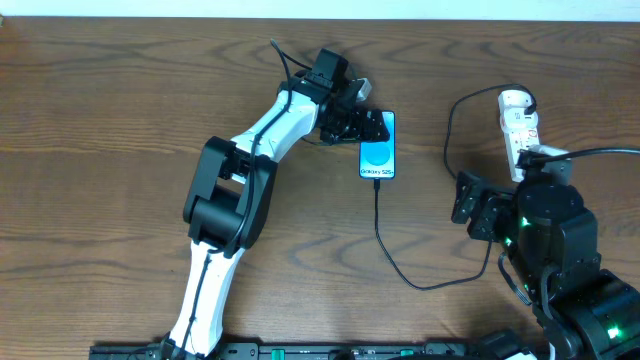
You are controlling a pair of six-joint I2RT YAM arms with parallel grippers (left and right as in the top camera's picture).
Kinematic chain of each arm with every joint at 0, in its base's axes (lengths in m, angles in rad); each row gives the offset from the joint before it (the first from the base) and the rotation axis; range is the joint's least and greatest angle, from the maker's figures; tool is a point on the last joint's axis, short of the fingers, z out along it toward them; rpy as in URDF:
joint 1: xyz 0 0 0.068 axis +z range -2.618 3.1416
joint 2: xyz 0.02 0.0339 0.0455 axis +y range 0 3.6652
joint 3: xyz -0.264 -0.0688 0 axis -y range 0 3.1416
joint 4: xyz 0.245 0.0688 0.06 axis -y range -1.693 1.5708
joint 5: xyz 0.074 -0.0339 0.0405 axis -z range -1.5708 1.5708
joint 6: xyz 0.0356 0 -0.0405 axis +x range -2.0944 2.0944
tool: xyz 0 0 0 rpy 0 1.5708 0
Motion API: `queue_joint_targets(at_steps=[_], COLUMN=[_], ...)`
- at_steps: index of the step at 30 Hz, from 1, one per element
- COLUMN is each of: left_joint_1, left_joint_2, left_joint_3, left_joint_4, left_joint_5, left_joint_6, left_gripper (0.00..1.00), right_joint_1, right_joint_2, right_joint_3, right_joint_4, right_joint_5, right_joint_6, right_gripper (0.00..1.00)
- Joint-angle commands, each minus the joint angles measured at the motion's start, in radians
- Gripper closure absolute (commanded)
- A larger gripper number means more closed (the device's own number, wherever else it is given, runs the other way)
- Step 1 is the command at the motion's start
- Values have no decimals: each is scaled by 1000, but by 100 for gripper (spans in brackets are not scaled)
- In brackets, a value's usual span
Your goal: Plug charger to phone and switch on socket
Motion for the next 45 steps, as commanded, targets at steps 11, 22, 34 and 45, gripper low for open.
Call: queue_joint_targets(at_steps=[11, 22, 34, 45], left_joint_1=[304, 631, 618, 616], left_joint_2=[-113, -547, -1117, -1770], left_joint_3=[21, 21, -169, -838], left_joint_4=[-322, -789, -940, -443], left_joint_5=[-246, -210, -253, -368], left_joint_6=[28, 140, 344, 338], left_gripper=[7, 7, 7, 7], right_joint_1=[-5, -5, -35, -401], right_joint_2=[33, 296, 550, 534], right_joint_3=[-27, -138, -138, -12], right_joint_4=[-79, 146, 141, 3], right_joint_5=[-19, -31, -34, -42], right_joint_6=[6, 131, 211, 65], right_gripper=[1, 1, 1, 24])
